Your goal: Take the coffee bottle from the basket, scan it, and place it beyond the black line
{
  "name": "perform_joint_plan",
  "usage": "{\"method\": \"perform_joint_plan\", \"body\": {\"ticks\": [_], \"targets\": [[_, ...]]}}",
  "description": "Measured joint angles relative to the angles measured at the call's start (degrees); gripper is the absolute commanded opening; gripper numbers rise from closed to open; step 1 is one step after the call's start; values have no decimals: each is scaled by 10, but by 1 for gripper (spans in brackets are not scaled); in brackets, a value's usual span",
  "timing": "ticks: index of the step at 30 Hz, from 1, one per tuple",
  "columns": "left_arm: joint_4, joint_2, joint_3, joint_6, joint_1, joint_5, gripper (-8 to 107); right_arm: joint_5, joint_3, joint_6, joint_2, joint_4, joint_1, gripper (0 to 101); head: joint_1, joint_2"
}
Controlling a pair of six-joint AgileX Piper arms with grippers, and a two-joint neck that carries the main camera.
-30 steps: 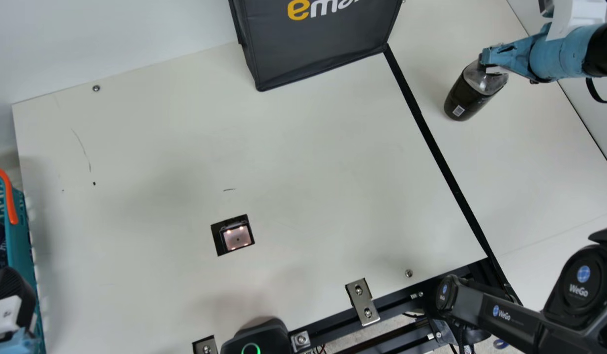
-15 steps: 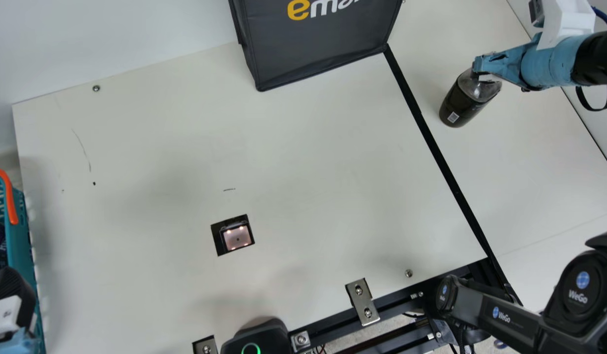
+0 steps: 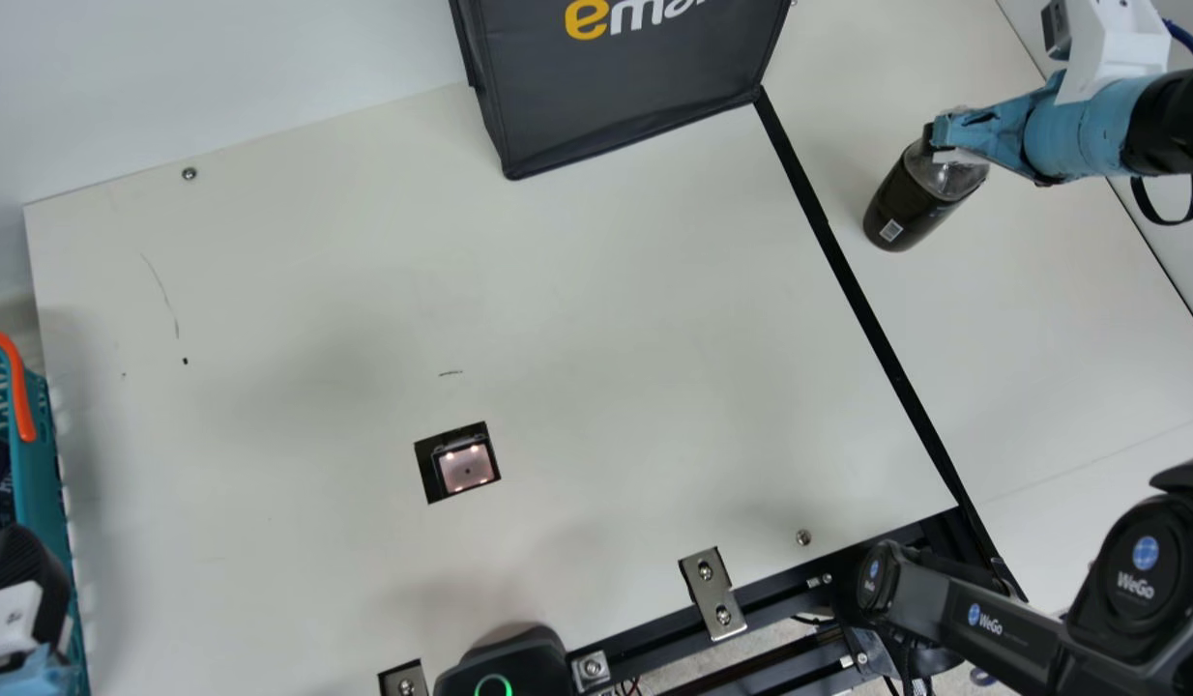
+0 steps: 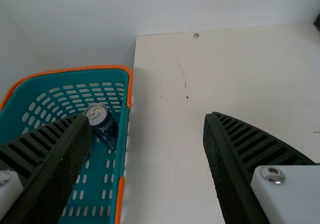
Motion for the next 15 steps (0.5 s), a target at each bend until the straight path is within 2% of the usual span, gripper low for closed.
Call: {"method": "perform_joint_plan", "body": {"ticks": [5,15], "targets": [[0,0,0,0,0,0,90,1,-2,-7,2,2,-5,90,0,0],[0,0,0,0,0,0,90,7,-28,-14,4,17,-7,91,0,-1]]}}
